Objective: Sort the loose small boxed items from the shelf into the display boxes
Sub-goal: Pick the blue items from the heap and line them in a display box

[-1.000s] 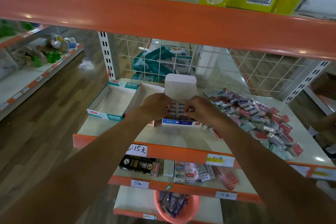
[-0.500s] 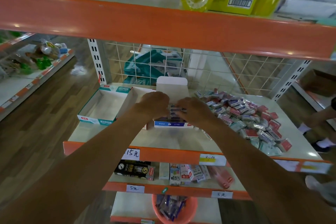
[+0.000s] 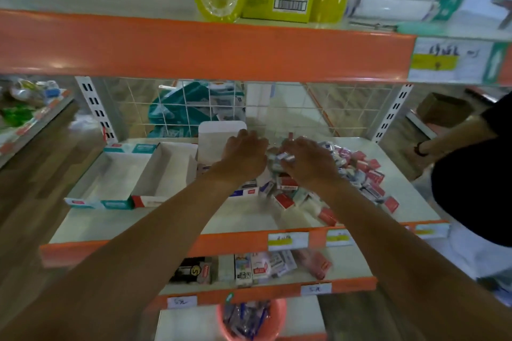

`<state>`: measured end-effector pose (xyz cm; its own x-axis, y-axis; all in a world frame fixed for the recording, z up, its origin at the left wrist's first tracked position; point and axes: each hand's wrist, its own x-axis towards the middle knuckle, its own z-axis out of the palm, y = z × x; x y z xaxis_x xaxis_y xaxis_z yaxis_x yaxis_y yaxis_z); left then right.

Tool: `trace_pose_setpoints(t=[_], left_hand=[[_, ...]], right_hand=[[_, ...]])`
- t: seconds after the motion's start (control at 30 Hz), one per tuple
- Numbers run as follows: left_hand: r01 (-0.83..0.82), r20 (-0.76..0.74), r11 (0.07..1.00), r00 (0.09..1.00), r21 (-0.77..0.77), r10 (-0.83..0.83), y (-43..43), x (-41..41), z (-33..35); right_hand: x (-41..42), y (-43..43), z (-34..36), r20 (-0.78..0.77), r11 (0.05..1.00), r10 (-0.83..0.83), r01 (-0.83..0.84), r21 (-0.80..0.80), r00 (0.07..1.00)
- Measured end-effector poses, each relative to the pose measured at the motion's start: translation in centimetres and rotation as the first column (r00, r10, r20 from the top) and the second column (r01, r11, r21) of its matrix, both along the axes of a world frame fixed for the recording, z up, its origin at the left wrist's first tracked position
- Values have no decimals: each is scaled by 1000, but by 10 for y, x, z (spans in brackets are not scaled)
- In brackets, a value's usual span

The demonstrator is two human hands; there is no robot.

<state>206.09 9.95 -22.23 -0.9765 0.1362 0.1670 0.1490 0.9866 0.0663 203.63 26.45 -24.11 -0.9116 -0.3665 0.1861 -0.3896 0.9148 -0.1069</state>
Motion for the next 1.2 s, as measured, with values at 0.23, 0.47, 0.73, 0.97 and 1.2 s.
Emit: trace_pose_setpoints(t=[0.23, 0.47, 0.73, 0.97, 1.2], left_hand=[[63, 9, 997, 998, -38, -63, 28, -11, -5], [69, 36, 997, 997, 24, -69, 61, -33, -10], [-3, 114, 1000, 994, 18, 1, 69, -54, -26], [-22, 122, 994, 992, 109, 8, 70, -58, -32], [5, 214, 974, 975, 228, -55, 69, -60, -30]], right_hand=[[-5, 45, 1, -7, 993, -117, 117, -2, 993], [-15, 68, -4, 48, 989, -148, 149, -6, 988], [-39, 75, -13, 41, 1000, -21, 20, 5, 999], [-54, 75, -17, 19, 999, 23, -24, 27, 1000], [-62, 72, -10, 76, 999, 28, -30, 33, 997]])
